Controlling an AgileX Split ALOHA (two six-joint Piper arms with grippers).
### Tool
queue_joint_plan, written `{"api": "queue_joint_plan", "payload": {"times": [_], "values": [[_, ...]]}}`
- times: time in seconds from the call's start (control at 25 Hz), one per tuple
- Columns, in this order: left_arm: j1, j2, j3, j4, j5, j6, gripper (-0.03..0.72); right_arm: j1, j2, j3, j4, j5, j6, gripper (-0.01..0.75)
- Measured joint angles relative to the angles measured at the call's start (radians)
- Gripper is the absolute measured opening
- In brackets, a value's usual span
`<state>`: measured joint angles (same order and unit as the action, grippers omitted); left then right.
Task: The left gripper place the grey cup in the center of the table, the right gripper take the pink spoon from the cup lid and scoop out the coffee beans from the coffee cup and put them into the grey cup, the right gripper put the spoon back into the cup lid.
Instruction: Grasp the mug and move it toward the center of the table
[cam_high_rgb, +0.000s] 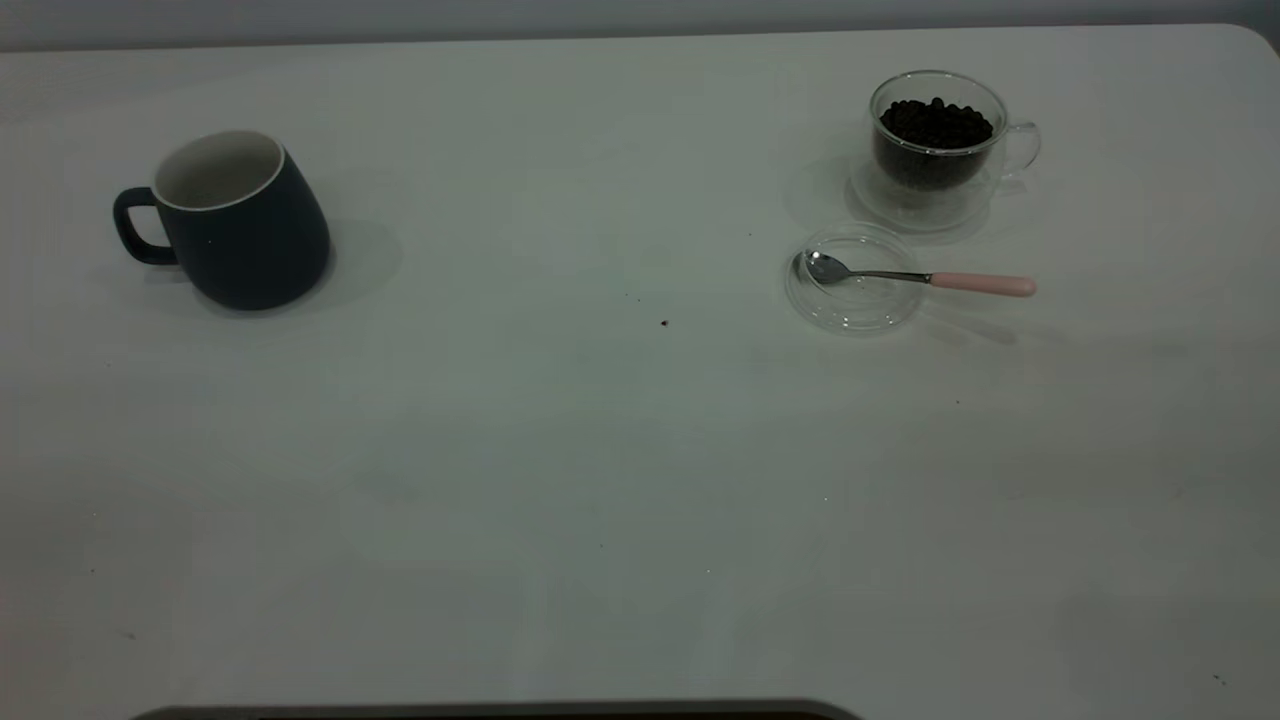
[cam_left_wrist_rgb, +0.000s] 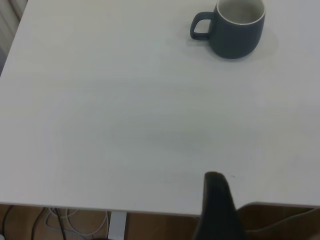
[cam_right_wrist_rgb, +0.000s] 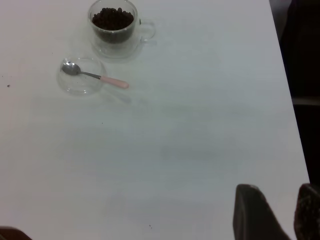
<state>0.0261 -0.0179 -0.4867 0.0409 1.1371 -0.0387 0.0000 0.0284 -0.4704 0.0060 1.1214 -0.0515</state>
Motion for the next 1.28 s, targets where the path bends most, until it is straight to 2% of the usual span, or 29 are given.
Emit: {"api": "queue_joint_plan", "payload": {"times": [0.36,0.64,0.92,1.08,1.28], "values": [[0.000,0.009,-0.001,0.000,0.000,-0.005,0.569,0.000,0.000,0.000,0.000,0.000,0.000,0.239],[0.000,0.294,-0.156,0.001,-0.022,-0.008,0.569,0.000,0.000,0.000,0.000,0.000,0.000,0.239],[0.000,0.726,-0.313,0.001,-0.160,0.097,0.569,0.000,0.000,0.000,0.000,0.000,0.000,0.239],[0.000,0.968,-0.361,0.001,-0.286,0.187,0.569,0.000,0.000,0.000,0.000,0.000,0.000,0.239],[0.000,1.269,-0.452,0.001,-0.415,0.387,0.569,0.000,0.000,0.000,0.000,0.000,0.000,0.239]]}}
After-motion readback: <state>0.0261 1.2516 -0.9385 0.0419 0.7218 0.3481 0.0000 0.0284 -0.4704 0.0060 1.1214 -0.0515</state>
